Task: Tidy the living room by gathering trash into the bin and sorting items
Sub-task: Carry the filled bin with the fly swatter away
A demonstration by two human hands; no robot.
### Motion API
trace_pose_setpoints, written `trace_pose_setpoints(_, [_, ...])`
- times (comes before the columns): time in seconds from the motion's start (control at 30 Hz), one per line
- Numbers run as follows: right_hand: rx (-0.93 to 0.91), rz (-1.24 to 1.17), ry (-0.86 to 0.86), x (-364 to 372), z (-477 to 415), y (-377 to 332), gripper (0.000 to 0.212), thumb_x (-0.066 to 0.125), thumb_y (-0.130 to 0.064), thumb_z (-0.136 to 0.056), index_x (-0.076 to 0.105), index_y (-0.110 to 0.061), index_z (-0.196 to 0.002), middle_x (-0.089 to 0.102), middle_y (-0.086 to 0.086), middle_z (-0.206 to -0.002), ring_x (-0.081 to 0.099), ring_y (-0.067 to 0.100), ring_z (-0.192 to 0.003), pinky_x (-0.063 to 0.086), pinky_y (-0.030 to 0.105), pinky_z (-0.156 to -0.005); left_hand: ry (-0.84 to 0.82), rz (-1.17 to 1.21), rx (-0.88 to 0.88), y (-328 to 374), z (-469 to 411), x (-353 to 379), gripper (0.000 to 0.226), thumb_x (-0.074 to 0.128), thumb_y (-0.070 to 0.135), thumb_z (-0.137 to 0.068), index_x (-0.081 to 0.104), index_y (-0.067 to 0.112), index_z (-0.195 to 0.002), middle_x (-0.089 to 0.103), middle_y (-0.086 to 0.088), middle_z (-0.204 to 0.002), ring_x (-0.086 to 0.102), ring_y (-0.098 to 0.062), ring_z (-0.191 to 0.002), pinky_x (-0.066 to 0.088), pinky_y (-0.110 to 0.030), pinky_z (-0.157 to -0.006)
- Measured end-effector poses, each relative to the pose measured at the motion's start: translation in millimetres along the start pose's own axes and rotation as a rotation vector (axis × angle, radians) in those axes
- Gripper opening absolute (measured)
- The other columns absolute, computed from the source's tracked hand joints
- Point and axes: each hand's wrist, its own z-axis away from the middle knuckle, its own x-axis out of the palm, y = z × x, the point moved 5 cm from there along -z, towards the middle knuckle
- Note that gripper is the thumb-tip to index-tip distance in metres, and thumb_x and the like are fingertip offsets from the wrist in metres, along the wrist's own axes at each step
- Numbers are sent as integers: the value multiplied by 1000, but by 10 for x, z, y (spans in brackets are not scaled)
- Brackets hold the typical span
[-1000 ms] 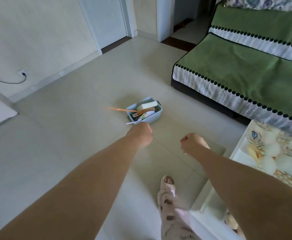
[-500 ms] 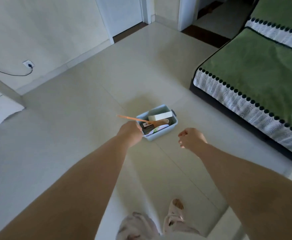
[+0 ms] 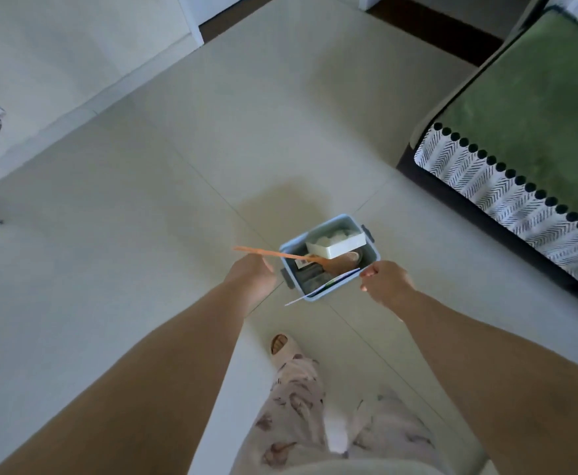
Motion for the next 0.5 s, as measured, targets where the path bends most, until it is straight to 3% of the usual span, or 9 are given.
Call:
trace_pose_setpoints(0.13, [117,-21,18,133,-437,6,23,50,-15,-92,69,-13,-106,69,8,-110,63,31,-101,51,35,-87,-104,-62,-45,-126,-565,134,24,50,14,-92,66,8,-107,68,-9,-112,62,-27,-107,45,-26,-80])
trace_pose_setpoints(0.3, [251,-2,-26,287,-1122,252,22,52,-11,-90,68,-7,-103,69,14,-107,62,28,-93,50,32,-80,-223,-88,-82,-187,-1212,562,22,49,15,-90,66,4,-99,68,-15,-105,63,-31,-101,46,-28,-75])
trace_pose_setpoints(0.37, [290,-27,-48,382,-1383,365,20,52,-11,-91,69,-9,-103,69,12,-108,57,24,-86,46,26,-69,-240,-60,-99,-193,-1459,759,24,46,15,-91,66,1,-97,68,-18,-102,63,-33,-98,47,-30,-75])
trace_pose_setpoints(0.5, [334,-60,-94,611,-1949,555,21,51,-9,-92,67,-8,-106,66,15,-114,50,19,-86,40,26,-74,-282,-50,-154,-162,-1911,1149,21,44,9,-91,62,0,-86,57,-10,-73,62,-30,-83,38,-25,-61])
